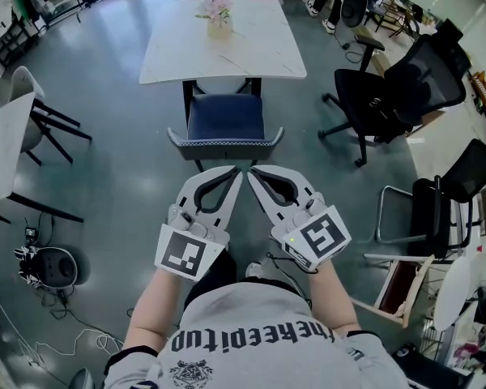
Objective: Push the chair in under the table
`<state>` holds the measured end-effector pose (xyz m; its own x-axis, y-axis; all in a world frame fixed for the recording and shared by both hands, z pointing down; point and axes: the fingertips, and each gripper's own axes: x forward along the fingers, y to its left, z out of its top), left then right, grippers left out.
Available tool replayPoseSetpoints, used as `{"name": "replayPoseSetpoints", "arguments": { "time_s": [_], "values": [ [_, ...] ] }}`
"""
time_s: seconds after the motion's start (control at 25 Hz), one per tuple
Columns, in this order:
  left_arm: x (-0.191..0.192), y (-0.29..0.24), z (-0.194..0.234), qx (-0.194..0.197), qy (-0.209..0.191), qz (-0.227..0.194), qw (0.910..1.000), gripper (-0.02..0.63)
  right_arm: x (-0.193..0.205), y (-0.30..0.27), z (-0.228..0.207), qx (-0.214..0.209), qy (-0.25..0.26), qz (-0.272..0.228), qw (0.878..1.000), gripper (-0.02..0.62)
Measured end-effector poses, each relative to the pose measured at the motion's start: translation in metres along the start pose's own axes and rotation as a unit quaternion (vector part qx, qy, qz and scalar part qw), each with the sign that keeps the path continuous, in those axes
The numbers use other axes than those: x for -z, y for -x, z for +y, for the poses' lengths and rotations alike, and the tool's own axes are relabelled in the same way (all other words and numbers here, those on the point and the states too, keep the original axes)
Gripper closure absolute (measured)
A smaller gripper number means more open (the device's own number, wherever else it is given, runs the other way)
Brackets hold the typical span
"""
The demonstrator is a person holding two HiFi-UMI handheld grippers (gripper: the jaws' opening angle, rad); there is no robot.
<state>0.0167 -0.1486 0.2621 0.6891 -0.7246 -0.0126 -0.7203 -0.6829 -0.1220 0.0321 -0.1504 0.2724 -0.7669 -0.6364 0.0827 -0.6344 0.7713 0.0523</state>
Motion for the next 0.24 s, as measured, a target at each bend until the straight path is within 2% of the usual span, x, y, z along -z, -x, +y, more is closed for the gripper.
{"name": "replayPoseSetpoints", "arguments": {
  "time_s": [0.24],
  "values": [
    [-0.001,-0.0006,0.0031,0.003,-0.003,-0.003,1.0,0.591,-0.0016,-0.0045,-0.0014,0.002,0.002,-0.001,1.0,0.584]
  ]
}}
